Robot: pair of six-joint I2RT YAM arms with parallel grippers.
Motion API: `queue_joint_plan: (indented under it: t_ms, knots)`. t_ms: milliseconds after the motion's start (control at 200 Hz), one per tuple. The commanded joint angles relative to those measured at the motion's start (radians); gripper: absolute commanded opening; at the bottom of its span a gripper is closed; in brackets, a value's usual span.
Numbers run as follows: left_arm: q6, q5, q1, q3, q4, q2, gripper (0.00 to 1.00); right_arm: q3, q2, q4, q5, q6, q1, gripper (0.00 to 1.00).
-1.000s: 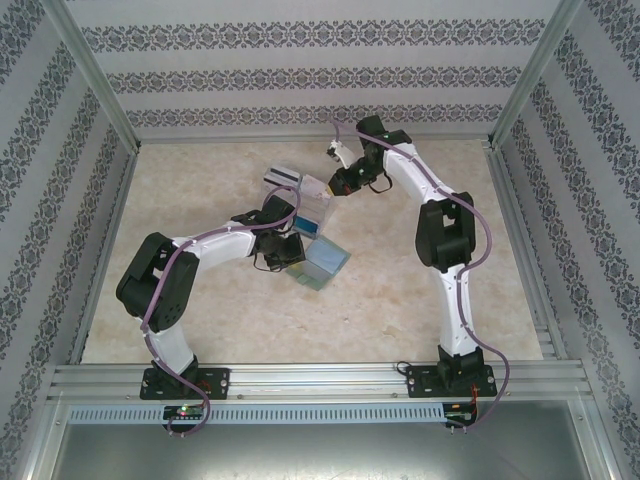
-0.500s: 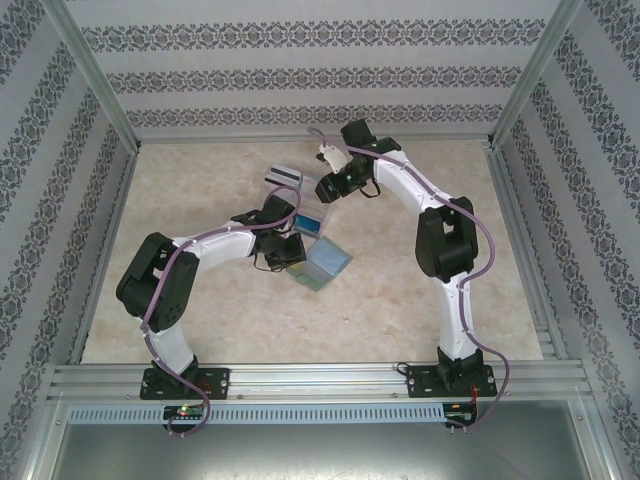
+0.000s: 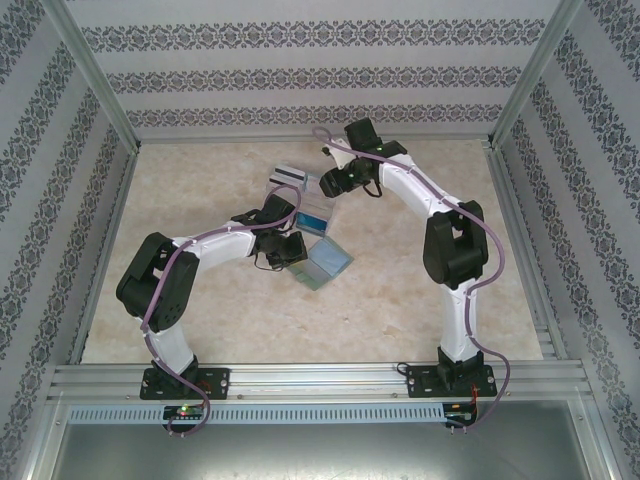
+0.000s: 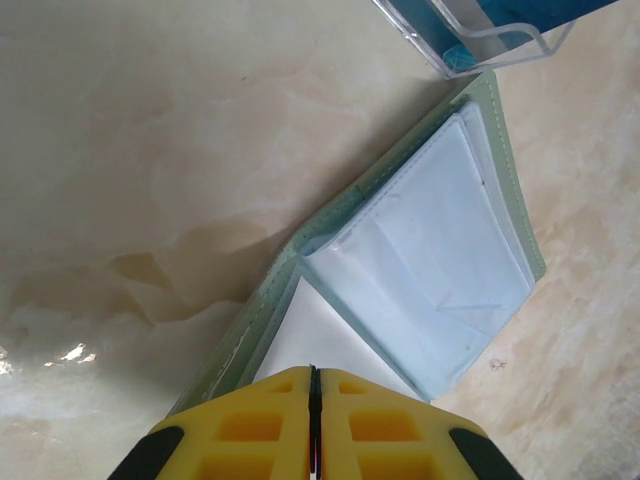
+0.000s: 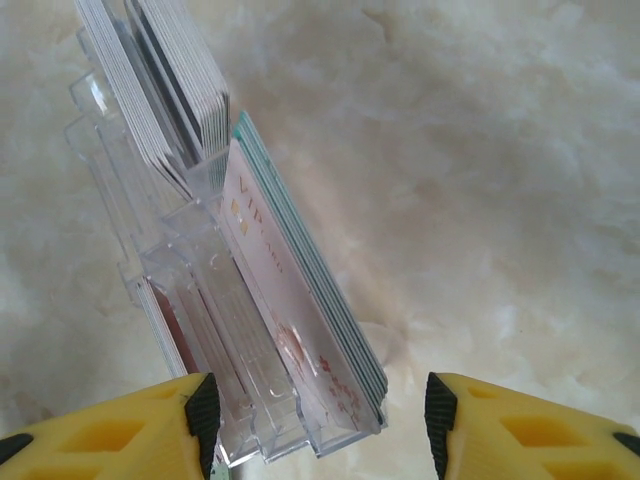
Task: Put the credit cards into the card holder
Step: Pick up the credit card from the storage box.
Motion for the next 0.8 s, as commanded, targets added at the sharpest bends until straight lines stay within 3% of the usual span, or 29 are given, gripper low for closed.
queue_joint_plan:
  t_ms: [0, 90, 290, 794]
  knots:
    - [0.009, 0.008, 0.001, -0.013, 0.020, 0.007, 0.10, 0.021, -0.020, -0.008, 0.054, -0.005, 0.001, 0.62]
    - [0.010, 0.006, 0.002, -0.016, 0.020, 0.006, 0.10, 0.107, 0.042, -0.081, 0.122, -0.051, 0.017, 0.69]
    - [0.003, 0.005, 0.001, -0.026, 0.029, -0.001, 0.10, 0.189, 0.139, -0.136, 0.134, -0.077, 0.030, 0.73]
    - [0.005, -0.002, 0.001, -0.035, 0.018, -0.010, 0.10, 0.246, 0.186, -0.118, 0.203, -0.071, 0.039, 0.70]
